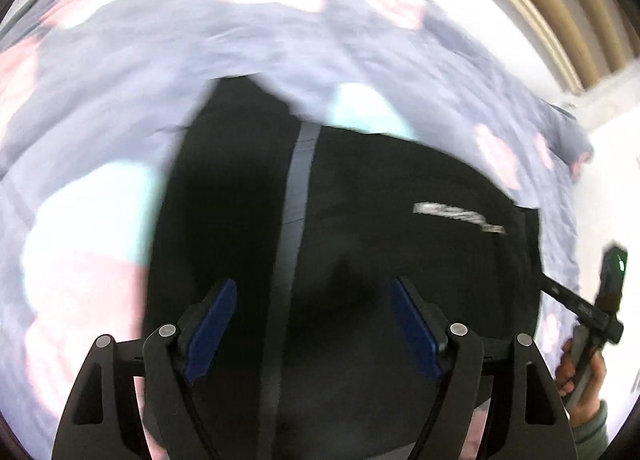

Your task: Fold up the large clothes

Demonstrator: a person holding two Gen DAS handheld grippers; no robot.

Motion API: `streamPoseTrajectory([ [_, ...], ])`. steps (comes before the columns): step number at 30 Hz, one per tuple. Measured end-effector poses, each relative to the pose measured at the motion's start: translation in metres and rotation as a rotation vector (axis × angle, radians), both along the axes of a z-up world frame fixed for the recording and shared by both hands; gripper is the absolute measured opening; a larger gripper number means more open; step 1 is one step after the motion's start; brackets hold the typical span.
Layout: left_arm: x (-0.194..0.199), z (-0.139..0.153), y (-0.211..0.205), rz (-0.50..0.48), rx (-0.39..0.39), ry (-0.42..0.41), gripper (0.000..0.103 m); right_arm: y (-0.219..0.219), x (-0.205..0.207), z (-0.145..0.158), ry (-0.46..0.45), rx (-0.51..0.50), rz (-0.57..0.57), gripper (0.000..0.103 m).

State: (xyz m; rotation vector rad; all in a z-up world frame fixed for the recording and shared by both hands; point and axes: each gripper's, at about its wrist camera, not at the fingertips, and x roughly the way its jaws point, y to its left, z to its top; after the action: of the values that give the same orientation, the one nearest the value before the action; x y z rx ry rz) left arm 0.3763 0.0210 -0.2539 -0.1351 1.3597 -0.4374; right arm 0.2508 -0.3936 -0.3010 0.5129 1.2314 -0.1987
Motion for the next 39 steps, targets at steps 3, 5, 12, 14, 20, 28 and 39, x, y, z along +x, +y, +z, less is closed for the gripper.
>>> streamPoseTrajectory([
  [3,-0.006,-0.003,0.045,0.08,-0.028,0.023,0.08,-0.022,-0.027,-0.01,0.024,0.031,-0.056,0.082],
  [5,-0.009,-0.007,0.063,0.119,-0.049,0.03,0.08,-0.03,-0.042,-0.013,0.031,0.037,-0.063,0.082],
  [12,-0.012,-0.049,0.089,0.171,-0.212,0.18,0.08,-0.03,-0.058,-0.035,0.046,0.084,-0.025,0.087],
  [14,-0.013,-0.068,0.086,0.167,-0.269,0.252,0.08,-0.029,-0.06,-0.038,0.042,0.1,-0.012,0.09],
  [20,-0.02,-0.087,0.081,0.172,-0.298,0.31,0.081,-0.037,-0.071,-0.026,0.007,0.064,-0.034,0.091],
  [28,-0.016,-0.097,0.083,0.165,-0.33,0.355,0.082,-0.064,-0.09,-0.064,0.054,0.237,-0.091,0.094],
  [39,-0.002,-0.121,0.08,0.226,-0.482,0.417,0.084,-0.082,-0.082,-0.1,0.005,0.554,-0.016,0.102],
])
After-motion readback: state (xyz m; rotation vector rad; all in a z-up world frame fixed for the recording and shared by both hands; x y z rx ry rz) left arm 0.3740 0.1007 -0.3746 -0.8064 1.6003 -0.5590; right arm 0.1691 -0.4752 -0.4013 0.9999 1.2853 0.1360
